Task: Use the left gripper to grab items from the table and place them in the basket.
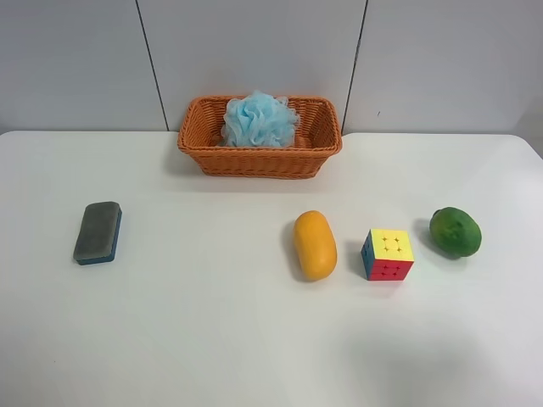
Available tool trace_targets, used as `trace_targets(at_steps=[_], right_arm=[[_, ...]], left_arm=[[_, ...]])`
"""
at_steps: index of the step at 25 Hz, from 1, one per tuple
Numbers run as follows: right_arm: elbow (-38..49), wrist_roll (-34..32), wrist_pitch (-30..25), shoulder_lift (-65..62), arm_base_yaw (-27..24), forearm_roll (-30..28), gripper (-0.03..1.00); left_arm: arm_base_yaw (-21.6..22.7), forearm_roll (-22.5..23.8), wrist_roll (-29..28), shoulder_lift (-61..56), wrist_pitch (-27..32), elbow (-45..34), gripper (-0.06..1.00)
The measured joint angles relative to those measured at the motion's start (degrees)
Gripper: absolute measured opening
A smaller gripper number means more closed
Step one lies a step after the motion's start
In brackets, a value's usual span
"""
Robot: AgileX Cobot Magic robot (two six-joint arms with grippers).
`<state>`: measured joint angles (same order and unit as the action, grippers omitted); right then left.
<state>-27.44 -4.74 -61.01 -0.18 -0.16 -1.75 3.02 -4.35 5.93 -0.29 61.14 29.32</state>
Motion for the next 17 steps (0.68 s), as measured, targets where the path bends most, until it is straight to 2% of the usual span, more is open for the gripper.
trace_targets(at_steps=[17], right_arm=[[0.0,0.0,0.0,0.0,0.0,0.0,0.99]], left_arm=[[0.0,-0.19,0.17,0.0,0.0,0.0,0.99]])
